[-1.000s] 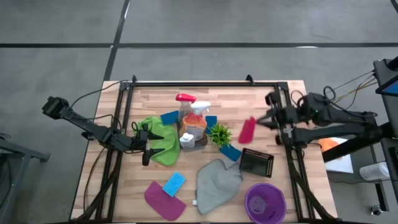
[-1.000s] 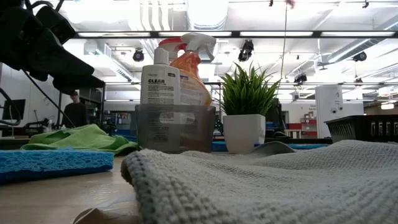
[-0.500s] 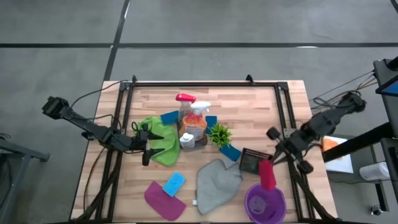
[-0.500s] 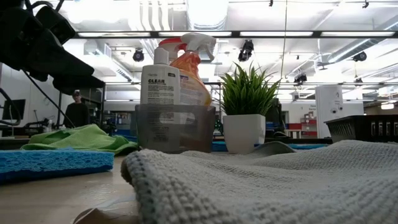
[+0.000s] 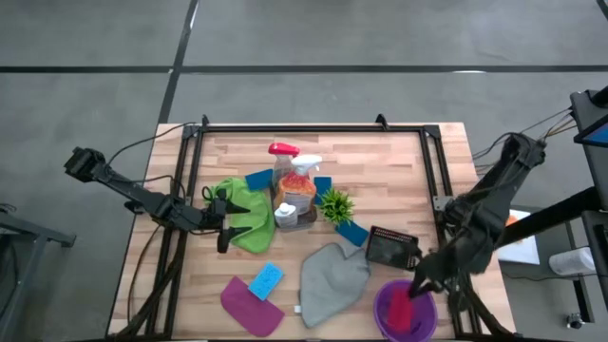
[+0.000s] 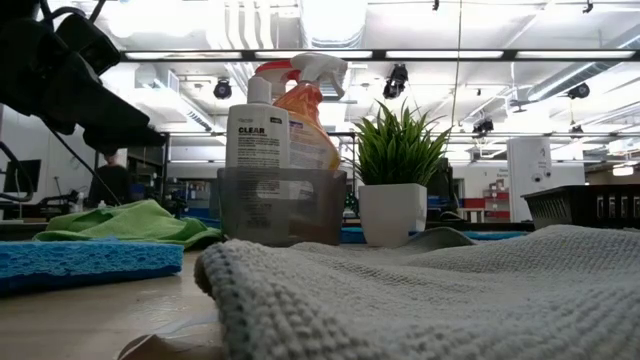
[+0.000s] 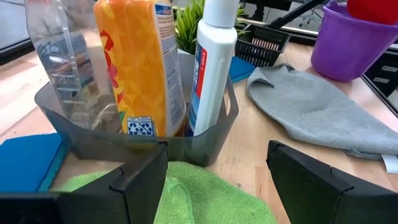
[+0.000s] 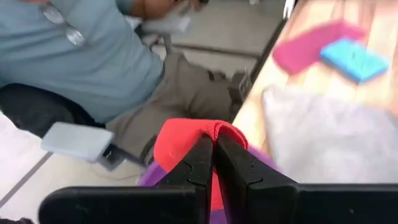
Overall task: Pick & Place Kitchen Items
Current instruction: Put the red towel into the purple bucket, then put the green towel into the purple bucket
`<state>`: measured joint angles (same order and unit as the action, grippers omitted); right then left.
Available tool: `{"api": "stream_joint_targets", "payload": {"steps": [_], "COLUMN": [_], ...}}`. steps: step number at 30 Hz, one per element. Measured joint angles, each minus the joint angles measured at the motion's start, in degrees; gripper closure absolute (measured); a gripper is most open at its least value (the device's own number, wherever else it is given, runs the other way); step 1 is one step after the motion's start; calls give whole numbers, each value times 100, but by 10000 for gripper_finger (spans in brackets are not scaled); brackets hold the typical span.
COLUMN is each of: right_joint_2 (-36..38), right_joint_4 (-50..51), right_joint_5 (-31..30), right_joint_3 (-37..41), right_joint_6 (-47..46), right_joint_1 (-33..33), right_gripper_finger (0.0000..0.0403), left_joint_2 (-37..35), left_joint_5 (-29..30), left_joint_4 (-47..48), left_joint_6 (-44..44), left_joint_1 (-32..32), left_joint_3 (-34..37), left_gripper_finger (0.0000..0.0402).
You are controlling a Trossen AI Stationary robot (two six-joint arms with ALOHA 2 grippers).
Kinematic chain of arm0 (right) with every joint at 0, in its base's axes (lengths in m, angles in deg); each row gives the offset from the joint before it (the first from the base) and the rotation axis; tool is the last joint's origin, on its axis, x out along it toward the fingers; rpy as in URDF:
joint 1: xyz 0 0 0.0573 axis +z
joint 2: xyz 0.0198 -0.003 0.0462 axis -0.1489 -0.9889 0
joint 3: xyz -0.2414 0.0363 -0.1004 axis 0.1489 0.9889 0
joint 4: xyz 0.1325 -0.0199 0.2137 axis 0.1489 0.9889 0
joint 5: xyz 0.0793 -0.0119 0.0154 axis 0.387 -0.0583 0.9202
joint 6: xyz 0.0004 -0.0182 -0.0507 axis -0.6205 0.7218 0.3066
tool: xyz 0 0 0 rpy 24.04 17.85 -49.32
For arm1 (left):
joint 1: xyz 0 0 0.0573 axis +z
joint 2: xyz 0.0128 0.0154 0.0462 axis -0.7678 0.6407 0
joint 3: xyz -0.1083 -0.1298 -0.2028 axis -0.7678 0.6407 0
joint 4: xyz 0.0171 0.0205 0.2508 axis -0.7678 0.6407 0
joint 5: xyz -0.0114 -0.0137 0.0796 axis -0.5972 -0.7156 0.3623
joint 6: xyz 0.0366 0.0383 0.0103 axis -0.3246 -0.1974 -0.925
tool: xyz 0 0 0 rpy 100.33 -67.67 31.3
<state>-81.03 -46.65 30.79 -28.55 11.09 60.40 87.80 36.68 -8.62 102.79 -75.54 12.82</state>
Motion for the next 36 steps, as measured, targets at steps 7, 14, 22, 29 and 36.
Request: {"api": "stream_joint_targets", "payload": {"steps": [7, 14, 22, 29, 36], "right_joint_2": [-1039, -2063, -3002, -3757, -4303], "right_joint_4": [1078, 1551, 2806, 4386, 5124], "right_joint_5": [-154, -154, -323, -470, -479], "right_joint_3": [-858, -1256, -2046, -3107, -4072], "right_joint_6": [-992, -1680, -2587, -2631, -2651], "right_joint_1": [244, 255, 279, 318, 308], "right_gripper_finger": [385, 385, 385, 385, 381], "left_joint_2": [-2, -2, -2, -2, -1], "left_joint_5": [0, -1, -2, -2, -2], "left_joint_4": [-2, -2, -2, 0, 38], "left_joint_6": [1, -21, -49, -66, -66], "left_joint_1": [0, 0, 0, 0, 0], "left_joint_3": [2, 1, 2, 0, 1], "left_gripper_finger": [122, 123, 123, 123, 123]}}
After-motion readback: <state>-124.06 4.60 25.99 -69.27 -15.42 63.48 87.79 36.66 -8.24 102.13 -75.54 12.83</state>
